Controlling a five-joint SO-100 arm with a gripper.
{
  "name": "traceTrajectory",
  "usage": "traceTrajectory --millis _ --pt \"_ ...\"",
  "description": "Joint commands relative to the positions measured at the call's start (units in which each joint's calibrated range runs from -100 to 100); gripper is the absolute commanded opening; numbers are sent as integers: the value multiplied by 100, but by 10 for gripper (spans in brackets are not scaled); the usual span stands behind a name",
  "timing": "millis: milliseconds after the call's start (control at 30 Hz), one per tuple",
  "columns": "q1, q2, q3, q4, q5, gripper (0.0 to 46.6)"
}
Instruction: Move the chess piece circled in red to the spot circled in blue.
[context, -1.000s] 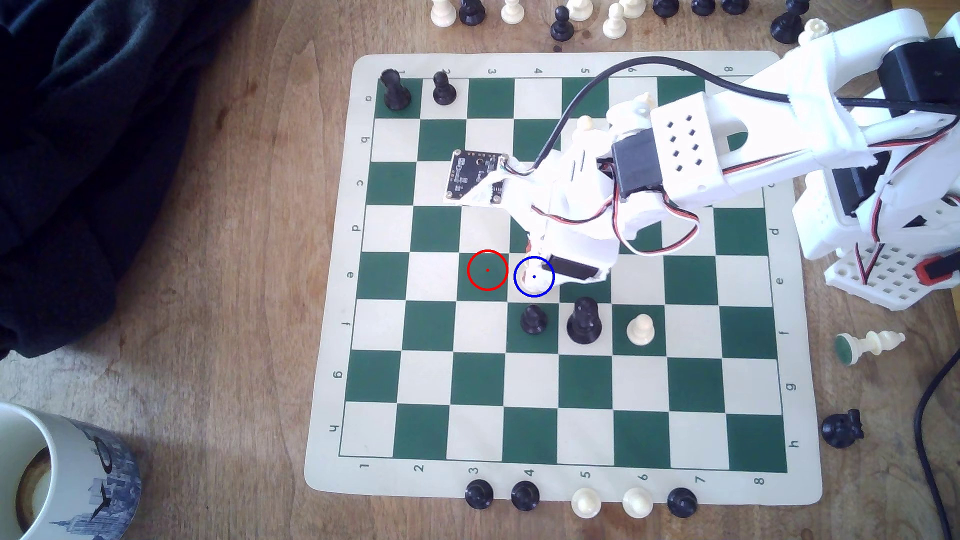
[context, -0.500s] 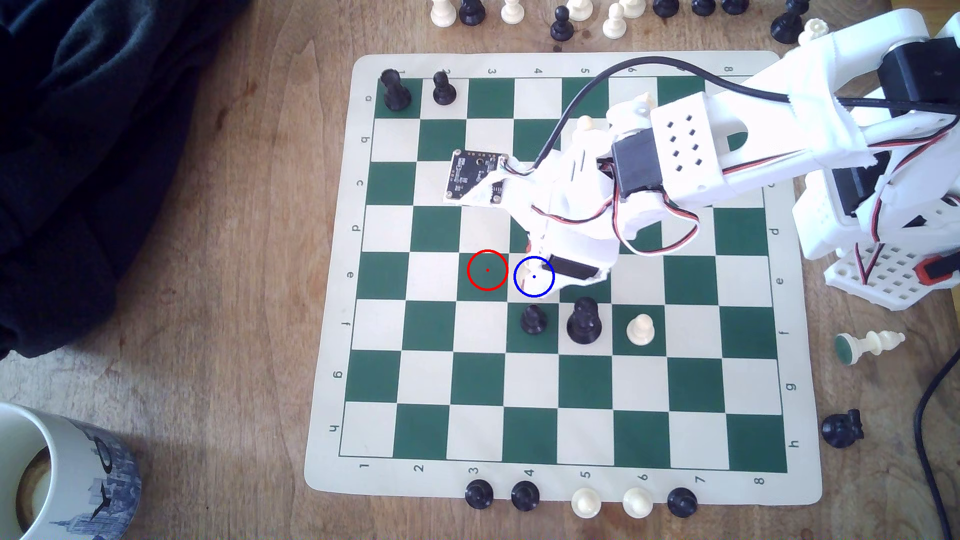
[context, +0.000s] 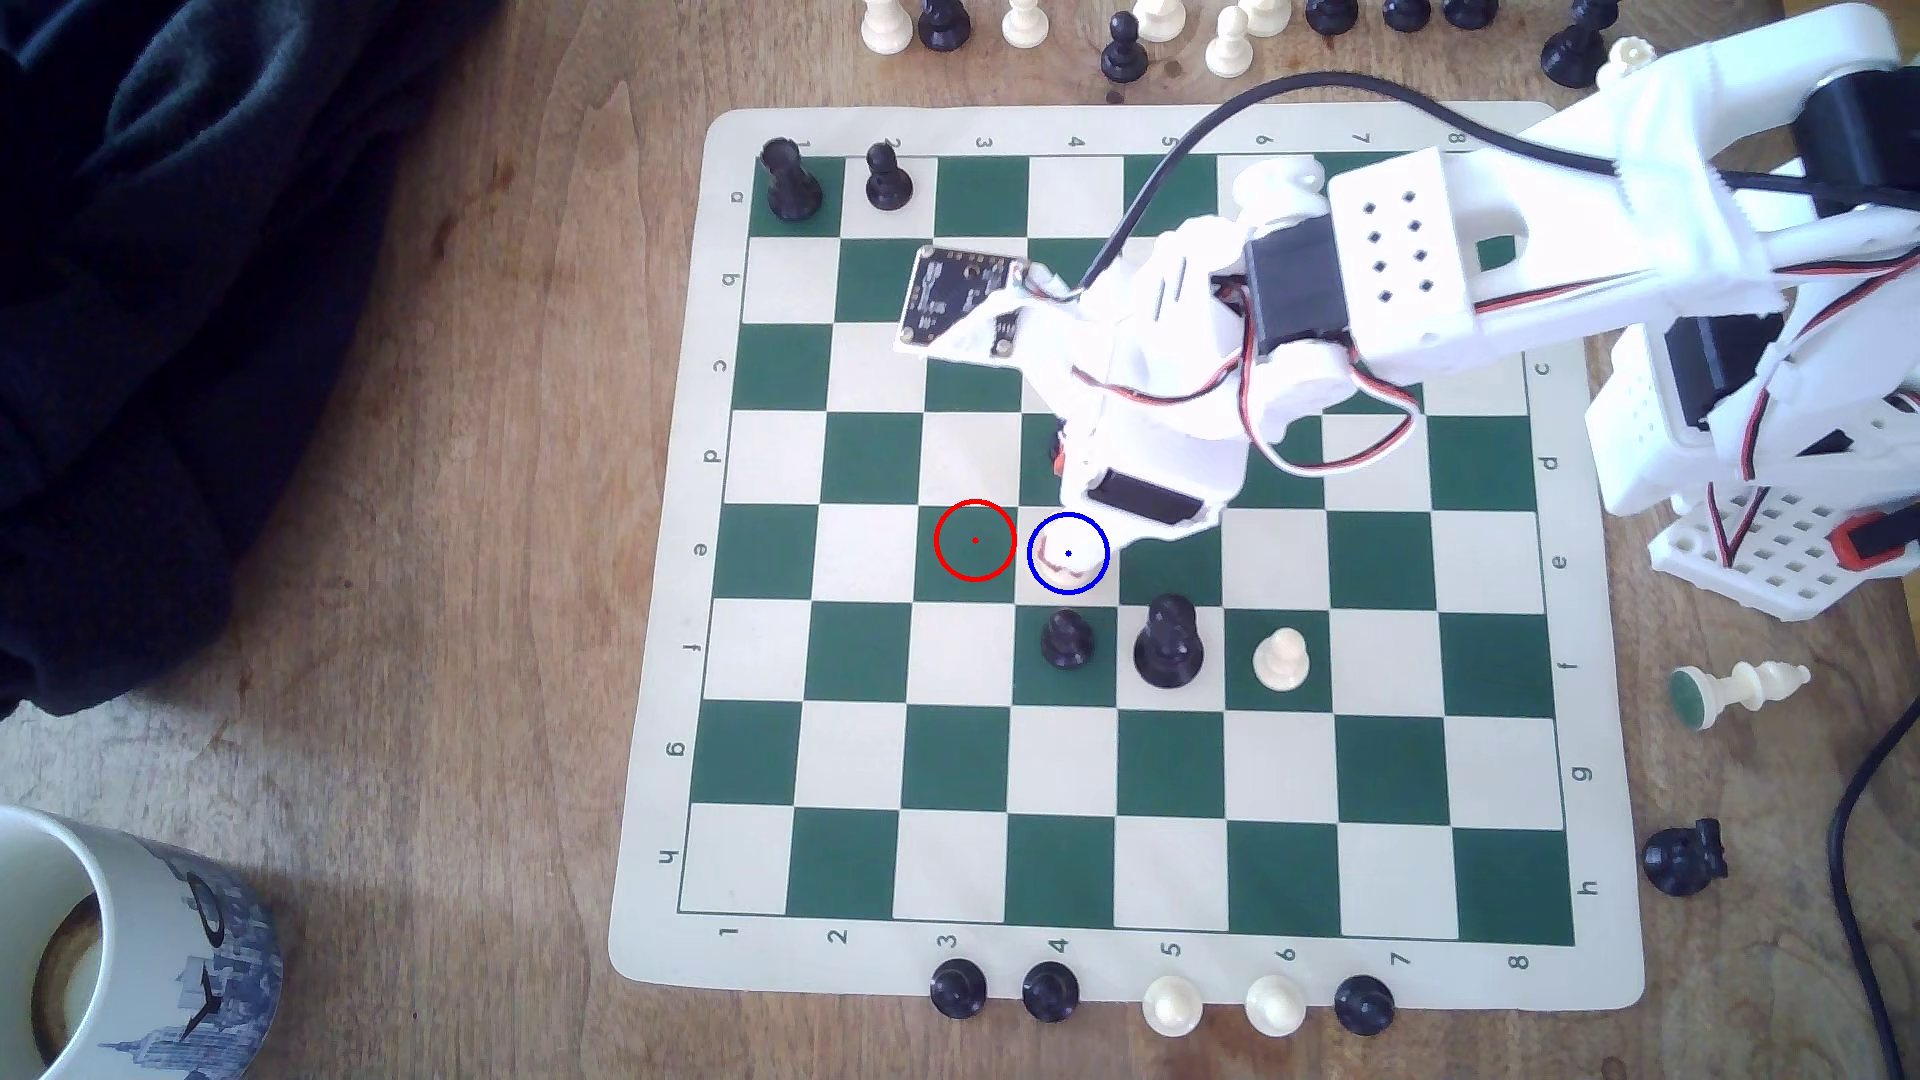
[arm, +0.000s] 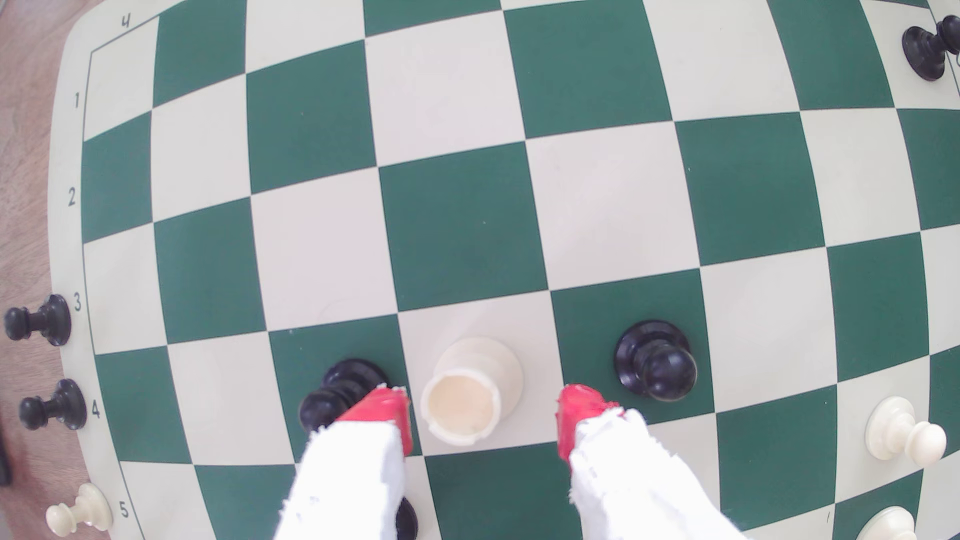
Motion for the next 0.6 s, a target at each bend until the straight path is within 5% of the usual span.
traceTrajectory --millis 0,233,300,333,567 --pt "-99 -684 -446 304 -24 157" --pt "-224 -1618 -482 1238 -24 158" --pt "-341 -2288 -292 1615 -5 97" --pt "-357 -2662 -110 1672 -29 3" --pt "-28 -4351 2211 -769 -73 3"
